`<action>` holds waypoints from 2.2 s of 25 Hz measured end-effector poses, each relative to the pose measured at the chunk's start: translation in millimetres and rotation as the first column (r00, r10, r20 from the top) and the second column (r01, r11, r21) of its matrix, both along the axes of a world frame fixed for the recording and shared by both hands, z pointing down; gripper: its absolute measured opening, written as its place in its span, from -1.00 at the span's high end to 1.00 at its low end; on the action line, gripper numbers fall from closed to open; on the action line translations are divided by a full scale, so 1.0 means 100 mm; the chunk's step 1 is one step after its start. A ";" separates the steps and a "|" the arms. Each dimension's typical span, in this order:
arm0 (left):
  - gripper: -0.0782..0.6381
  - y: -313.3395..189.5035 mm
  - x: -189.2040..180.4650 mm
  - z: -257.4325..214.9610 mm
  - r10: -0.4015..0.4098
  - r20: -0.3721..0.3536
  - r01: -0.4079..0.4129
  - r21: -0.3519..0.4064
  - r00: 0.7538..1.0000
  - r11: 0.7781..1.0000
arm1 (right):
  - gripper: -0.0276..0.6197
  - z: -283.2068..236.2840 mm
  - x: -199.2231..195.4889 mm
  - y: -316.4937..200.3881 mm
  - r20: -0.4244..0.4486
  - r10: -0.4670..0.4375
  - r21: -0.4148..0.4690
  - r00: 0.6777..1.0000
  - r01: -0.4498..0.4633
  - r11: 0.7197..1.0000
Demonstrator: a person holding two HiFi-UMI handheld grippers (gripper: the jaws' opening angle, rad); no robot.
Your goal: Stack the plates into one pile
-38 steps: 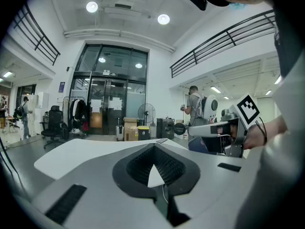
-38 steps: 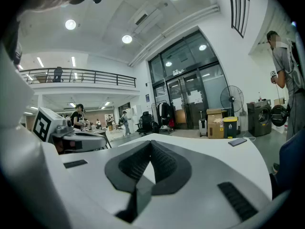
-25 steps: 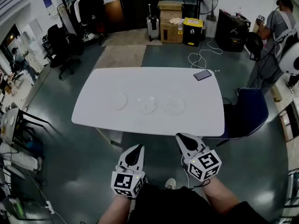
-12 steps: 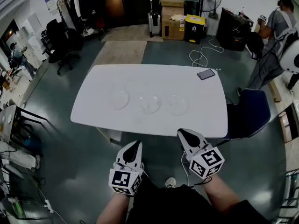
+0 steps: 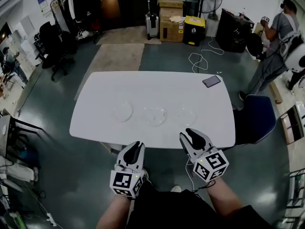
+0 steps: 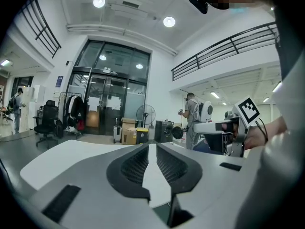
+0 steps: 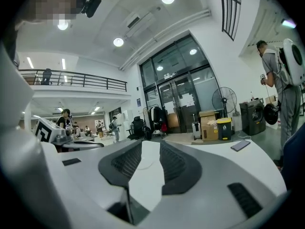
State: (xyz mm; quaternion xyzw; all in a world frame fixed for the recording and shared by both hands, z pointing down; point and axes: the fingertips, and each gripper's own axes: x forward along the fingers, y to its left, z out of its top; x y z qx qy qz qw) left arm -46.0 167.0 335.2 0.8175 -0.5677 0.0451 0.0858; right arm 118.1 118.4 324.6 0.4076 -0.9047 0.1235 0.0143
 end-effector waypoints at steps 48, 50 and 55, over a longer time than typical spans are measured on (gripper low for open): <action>0.30 -1.77 -2.53 0.52 0.004 -0.030 -0.007 -0.100 1.000 0.995 | 0.39 0.39 -2.34 -1.73 -0.082 0.096 -0.076 0.992 -0.102 0.992; 0.29 -1.79 -2.58 0.58 -0.015 -0.028 0.012 -0.111 0.999 0.994 | 0.39 0.46 -2.43 -1.79 -0.089 0.071 -0.082 0.994 -0.079 0.993; 0.27 -1.84 -2.67 0.75 -0.067 -0.018 0.064 -0.134 0.998 0.989 | 0.39 0.68 -2.64 -1.93 -0.096 0.007 -0.110 0.995 -0.018 0.994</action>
